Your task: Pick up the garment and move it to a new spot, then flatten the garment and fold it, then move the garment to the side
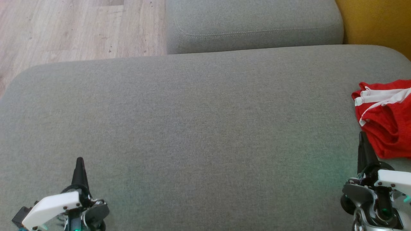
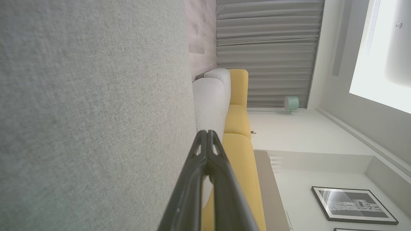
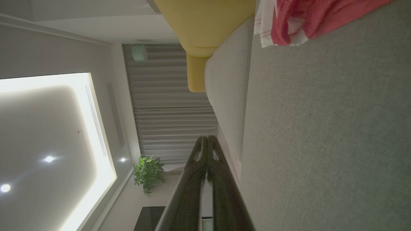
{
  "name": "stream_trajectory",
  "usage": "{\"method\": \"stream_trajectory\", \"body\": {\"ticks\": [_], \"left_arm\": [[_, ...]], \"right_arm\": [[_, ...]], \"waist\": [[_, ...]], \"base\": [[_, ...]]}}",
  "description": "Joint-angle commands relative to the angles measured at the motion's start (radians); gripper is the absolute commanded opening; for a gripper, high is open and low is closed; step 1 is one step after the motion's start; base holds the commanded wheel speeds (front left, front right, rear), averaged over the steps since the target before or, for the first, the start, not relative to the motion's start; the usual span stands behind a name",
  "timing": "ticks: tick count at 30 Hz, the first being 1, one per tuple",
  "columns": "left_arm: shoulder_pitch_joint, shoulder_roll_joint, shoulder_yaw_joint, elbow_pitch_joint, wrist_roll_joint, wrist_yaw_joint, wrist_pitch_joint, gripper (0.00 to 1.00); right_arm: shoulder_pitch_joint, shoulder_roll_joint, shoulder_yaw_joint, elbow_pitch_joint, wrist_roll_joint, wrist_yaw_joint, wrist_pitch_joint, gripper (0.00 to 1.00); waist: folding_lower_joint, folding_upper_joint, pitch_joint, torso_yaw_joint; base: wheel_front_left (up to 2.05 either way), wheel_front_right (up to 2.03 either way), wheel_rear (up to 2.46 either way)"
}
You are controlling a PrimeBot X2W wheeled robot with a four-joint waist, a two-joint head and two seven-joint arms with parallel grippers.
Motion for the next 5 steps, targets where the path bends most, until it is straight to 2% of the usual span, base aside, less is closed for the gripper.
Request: {"method": "stream_trajectory", "body": {"ticks": [1, 5], "left_arm": [[-0.049, 0.006, 0.041, -0.036, -0.005, -0.007, 0.004, 0.0], [-0.049, 0.006, 0.041, -0.037, -0.005, -0.007, 0.004, 0.0]], "right_arm": [[-0.033, -0.005, 0.02, -0.041, 0.007, -0.001, 0.007, 0.0], [-0.033, -0.005, 0.02, -0.041, 0.007, -0.001, 0.007, 0.0]], "waist": [[0.0, 0.0, 0.0, 0.0], [0.0, 0.0, 0.0, 0.0]], "base": [[0.0, 0.0, 0.0], [0.0, 0.0, 0.0]]}}
